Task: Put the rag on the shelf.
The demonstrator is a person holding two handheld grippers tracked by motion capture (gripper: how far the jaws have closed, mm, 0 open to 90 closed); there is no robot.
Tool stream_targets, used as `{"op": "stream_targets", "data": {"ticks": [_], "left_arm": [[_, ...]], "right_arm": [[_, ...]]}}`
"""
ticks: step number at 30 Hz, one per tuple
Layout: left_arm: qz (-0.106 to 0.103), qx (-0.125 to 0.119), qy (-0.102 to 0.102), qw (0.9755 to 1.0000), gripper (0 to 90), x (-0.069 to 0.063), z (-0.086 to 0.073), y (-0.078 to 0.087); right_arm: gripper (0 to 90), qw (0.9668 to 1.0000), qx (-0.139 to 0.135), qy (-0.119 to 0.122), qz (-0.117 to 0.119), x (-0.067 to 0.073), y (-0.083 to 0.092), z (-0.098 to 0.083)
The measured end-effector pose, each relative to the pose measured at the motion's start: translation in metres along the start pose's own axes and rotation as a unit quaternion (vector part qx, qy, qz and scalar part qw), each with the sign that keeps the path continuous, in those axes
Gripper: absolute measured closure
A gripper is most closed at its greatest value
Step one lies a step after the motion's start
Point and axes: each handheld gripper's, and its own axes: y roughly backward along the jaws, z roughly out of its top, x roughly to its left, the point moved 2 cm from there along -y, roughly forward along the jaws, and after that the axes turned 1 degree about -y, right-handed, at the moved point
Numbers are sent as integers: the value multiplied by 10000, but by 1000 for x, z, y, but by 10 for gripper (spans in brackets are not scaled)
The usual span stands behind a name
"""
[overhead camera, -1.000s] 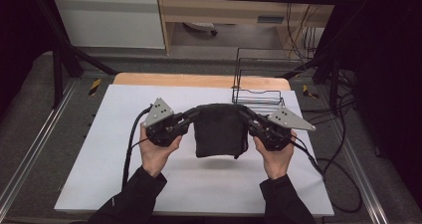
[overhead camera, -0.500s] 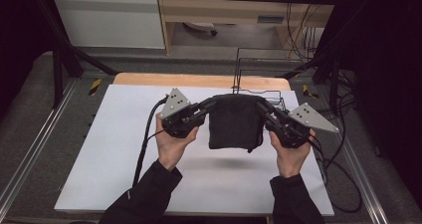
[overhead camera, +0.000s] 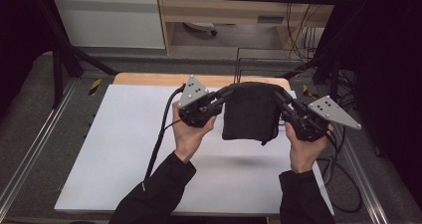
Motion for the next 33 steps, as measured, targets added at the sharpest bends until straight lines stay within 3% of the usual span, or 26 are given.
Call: {"op": "stream_targets", "data": {"ticks": [17,33], "left_arm": [[-55,-249,3,9997,825,-4,40,-32],[33,-524,-240,9983,824,-5,91,-49]], "right_arm": [[794,9990,-298,-18,-344,-26,-1,33],[794,9962,-694,45,-531,-42,-6,81]]}}
